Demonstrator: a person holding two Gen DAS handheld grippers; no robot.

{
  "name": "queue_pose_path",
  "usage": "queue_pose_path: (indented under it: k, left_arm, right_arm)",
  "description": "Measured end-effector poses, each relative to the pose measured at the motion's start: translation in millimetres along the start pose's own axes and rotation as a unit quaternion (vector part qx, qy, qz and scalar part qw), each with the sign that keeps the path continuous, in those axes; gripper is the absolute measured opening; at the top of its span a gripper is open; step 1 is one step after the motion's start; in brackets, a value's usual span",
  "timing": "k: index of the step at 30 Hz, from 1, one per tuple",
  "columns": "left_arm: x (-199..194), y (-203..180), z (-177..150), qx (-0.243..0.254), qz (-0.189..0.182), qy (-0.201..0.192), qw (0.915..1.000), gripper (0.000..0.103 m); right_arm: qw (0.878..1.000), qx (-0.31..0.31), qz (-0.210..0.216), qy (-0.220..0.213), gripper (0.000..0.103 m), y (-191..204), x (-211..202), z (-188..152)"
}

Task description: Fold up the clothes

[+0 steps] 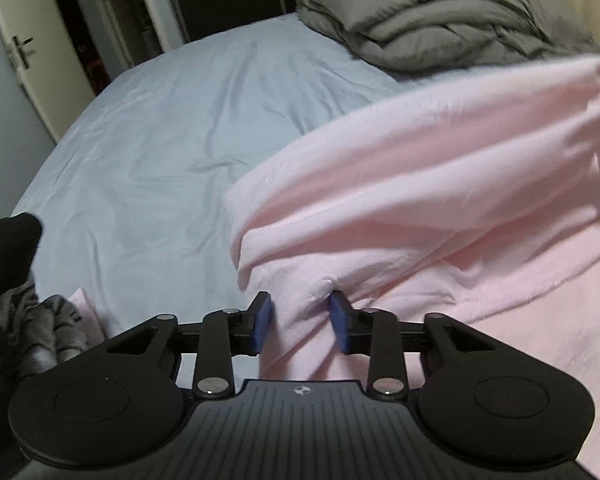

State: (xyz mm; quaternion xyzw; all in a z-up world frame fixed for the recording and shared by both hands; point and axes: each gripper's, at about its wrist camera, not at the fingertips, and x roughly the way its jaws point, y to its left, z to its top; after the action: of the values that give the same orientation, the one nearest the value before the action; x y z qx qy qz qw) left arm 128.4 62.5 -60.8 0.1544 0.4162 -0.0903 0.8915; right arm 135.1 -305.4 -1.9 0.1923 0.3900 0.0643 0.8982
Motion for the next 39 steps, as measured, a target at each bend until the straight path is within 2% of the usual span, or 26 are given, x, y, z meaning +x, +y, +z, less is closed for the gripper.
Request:
queue_pose_path:
  k: [1, 3, 8, 9, 14, 15, 16, 18, 21, 26, 29, 32, 35, 36, 37, 39]
  left_arm:
    - [1, -3, -1, 0.009, 0.003, 0.001, 0.9999, 0.020]
    - [1, -7, -3, 0.026, 0.007, 0.007, 0.9996, 0.004]
    - [-6, 1, -5, 0.028, 0.001, 0.025, 0.9993, 0.002]
    - [-7, 3, -7, 0.027, 0.002, 0.026, 0.9993, 0.002]
    - [-11, 15, -14, 0.022, 0.005, 0.033, 0.9992, 0.002]
    - [-11, 18, -15, 0.021, 0.005, 0.034, 0.9992, 0.002]
    - [-11, 20, -17, 0.016, 0.001, 0.035, 0.9993, 0.002]
    - [-11, 24, -17, 0.005, -0.005, 0.031, 0.9995, 0.002]
    - [-12, 25, -16, -0.011, -0.013, 0.028, 0.9995, 0.002]
    - [-11, 32, -13, -0.048, -0.021, 0.031, 0.9981, 0.002]
    - [-15, 37, -12, -0.075, -0.029, 0.029, 0.9963, 0.002]
    - [-17, 38, -10, -0.084, -0.031, 0.027, 0.9956, 0.002]
    - [-17, 39, -8, -0.094, -0.032, 0.028, 0.9947, 0.002]
    - [-17, 39, -8, -0.096, -0.032, 0.028, 0.9944, 0.002]
    - [-17, 39, -7, -0.099, -0.032, 0.027, 0.9942, 0.002]
    - [-17, 38, -6, -0.100, -0.032, 0.027, 0.9942, 0.002]
  right_arm:
    - [1.000, 0.004, -0.003, 0.000, 0.004, -4, 1, 2]
    - [1.000, 0.010, -0.010, 0.004, 0.004, -9, 3, 3]
    - [0.998, 0.025, -0.043, 0.026, 0.004, -27, 18, 0]
    - [0.998, 0.031, -0.047, 0.034, 0.009, -31, 23, -2]
    - [0.995, 0.054, -0.062, 0.052, 0.011, -44, 33, -11]
    - [0.995, 0.052, -0.066, 0.049, 0.014, -45, 31, -11]
    - [0.995, 0.050, -0.071, 0.045, 0.032, -46, 29, -12]
    - [0.995, 0.053, -0.078, 0.033, 0.056, -48, 24, -13]
    - [0.996, 0.055, -0.061, 0.036, 0.055, -51, 18, -18]
    - [0.996, 0.052, -0.009, 0.073, 0.055, -45, 23, -42]
    - [0.995, 0.009, 0.002, 0.102, 0.055, -31, 38, -60]
    - [0.994, -0.043, 0.004, 0.103, 0.055, -15, 52, -74]
    - [0.994, -0.054, 0.006, 0.094, 0.054, -8, 63, -80]
    - [0.994, -0.053, 0.009, 0.094, 0.045, -7, 65, -81]
    - [0.994, -0.053, 0.011, 0.096, 0.028, -5, 67, -82]
    - [0.993, -0.055, 0.010, 0.100, 0.013, -1, 68, -82]
